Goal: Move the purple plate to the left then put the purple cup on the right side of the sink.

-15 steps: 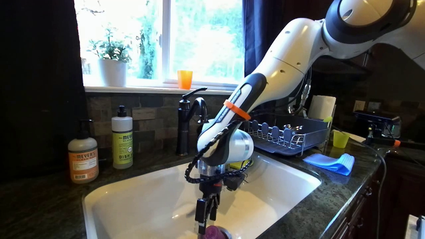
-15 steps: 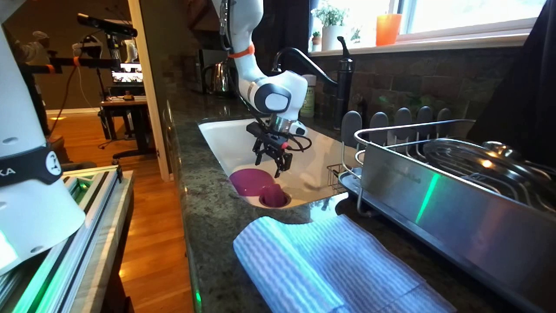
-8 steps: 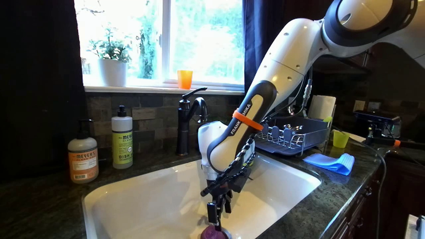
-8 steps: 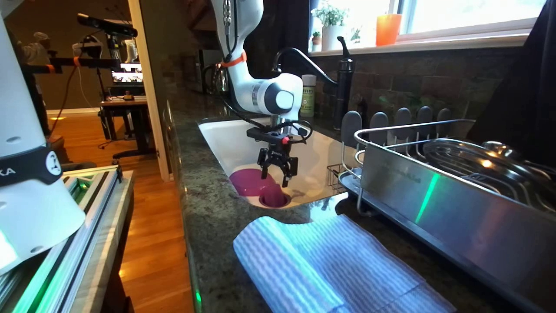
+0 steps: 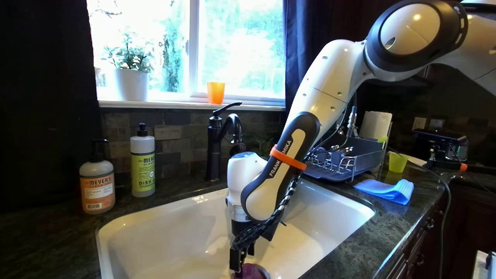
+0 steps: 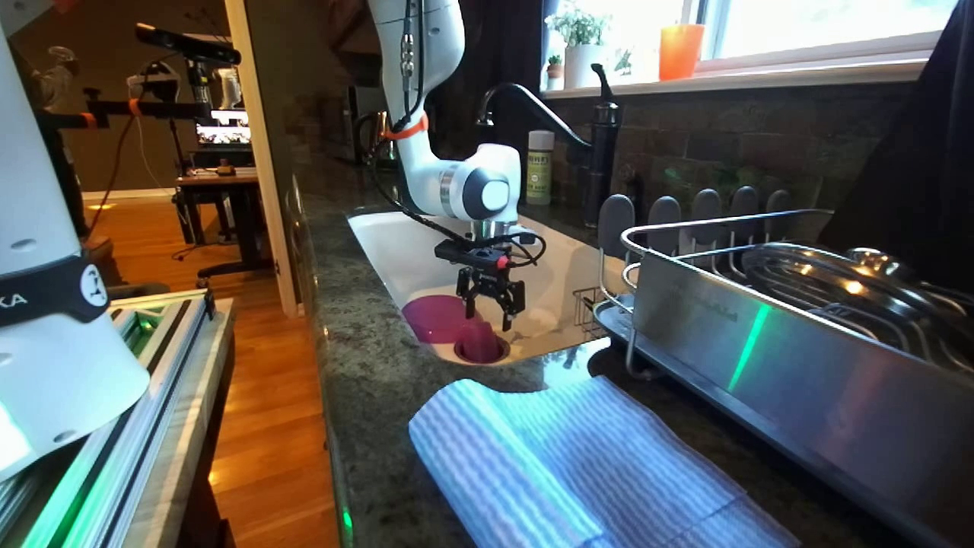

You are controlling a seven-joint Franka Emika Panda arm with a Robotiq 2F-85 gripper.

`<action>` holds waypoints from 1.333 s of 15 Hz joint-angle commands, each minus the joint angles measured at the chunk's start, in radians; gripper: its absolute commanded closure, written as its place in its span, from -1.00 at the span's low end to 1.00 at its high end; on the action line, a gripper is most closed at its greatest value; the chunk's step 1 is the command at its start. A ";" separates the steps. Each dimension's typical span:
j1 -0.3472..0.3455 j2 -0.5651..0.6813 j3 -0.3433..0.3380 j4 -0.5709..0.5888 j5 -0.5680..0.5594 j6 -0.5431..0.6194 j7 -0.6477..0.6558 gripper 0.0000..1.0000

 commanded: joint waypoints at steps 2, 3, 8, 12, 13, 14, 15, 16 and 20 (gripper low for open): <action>-0.053 0.051 0.084 0.037 0.010 0.031 -0.059 -1.00; -0.047 0.052 0.082 0.040 0.007 0.017 -0.053 -1.00; -0.012 0.048 0.035 0.041 -0.003 -0.043 -0.002 -1.00; -0.011 0.053 0.021 0.049 -0.009 -0.113 0.011 -1.00; -0.009 0.058 0.017 0.054 -0.013 -0.120 0.012 -1.00; -0.008 0.060 0.014 0.056 -0.017 -0.120 0.013 -1.00; -0.007 0.059 0.009 0.054 -0.020 -0.113 0.015 -0.99; -0.007 0.056 0.007 0.050 -0.021 -0.101 0.016 -1.00; -0.005 0.056 -0.007 0.047 -0.025 -0.090 0.022 -1.00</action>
